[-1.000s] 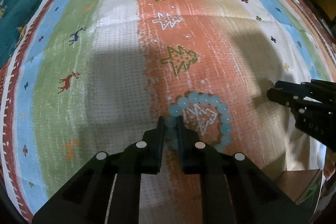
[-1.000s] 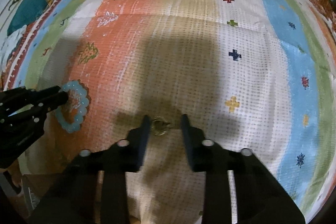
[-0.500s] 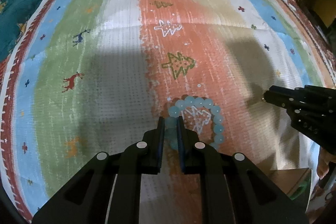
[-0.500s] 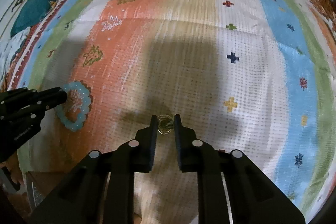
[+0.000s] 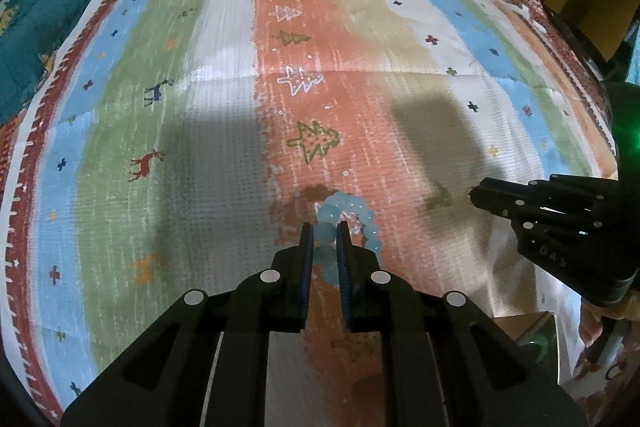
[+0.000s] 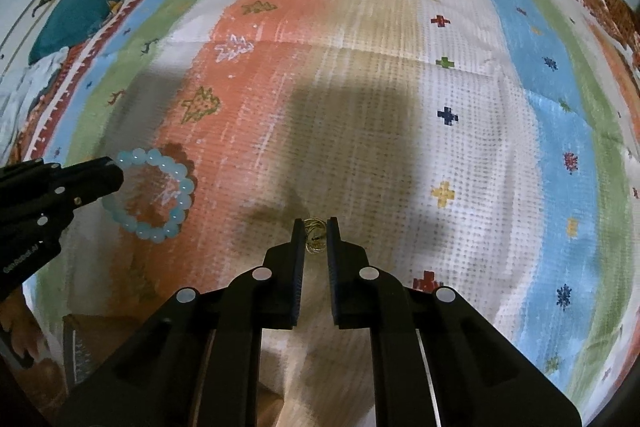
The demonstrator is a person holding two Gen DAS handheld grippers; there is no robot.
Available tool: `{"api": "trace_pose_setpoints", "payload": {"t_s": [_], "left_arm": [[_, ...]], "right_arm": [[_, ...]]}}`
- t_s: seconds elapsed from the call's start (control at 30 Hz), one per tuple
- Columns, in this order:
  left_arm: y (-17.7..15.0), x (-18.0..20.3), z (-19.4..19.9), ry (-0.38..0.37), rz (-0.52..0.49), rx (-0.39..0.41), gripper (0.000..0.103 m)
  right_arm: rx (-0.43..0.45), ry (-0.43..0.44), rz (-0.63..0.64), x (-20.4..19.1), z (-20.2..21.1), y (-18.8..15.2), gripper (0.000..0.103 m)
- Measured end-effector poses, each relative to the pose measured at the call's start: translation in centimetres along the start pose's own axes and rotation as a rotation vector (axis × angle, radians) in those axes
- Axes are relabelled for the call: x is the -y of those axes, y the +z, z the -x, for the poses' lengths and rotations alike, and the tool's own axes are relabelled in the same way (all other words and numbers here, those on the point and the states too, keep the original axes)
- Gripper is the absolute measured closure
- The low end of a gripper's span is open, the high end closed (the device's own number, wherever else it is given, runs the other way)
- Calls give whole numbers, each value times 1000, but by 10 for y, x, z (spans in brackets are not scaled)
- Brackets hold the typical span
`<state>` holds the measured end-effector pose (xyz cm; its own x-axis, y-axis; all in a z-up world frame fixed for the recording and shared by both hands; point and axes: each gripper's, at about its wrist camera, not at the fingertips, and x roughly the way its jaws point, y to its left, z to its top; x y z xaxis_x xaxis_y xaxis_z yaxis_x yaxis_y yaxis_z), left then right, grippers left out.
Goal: Organize jewelry
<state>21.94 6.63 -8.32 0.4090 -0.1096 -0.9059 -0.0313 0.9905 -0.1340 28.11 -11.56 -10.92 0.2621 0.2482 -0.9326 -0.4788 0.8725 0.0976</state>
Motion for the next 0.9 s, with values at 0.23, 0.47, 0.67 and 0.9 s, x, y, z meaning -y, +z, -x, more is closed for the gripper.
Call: {"api": "trace_pose_setpoints", "payload": {"t_s": [0.23,0.47,0.67,0.9], "left_arm": [[-4,0,12,-9,13,19,92],[-9,5,32,-28,14,51,92],[-15,12,49,-46,13,77,92],[-22,21,63,-64,2,103,92]], "right_arm": [[19,3,1,-3,12,-4,91],[56,3,21,-10,34,-13,91],[82,10,31,-14,49,-21,91],[105,19,40,-20,63,-27,91]]}}
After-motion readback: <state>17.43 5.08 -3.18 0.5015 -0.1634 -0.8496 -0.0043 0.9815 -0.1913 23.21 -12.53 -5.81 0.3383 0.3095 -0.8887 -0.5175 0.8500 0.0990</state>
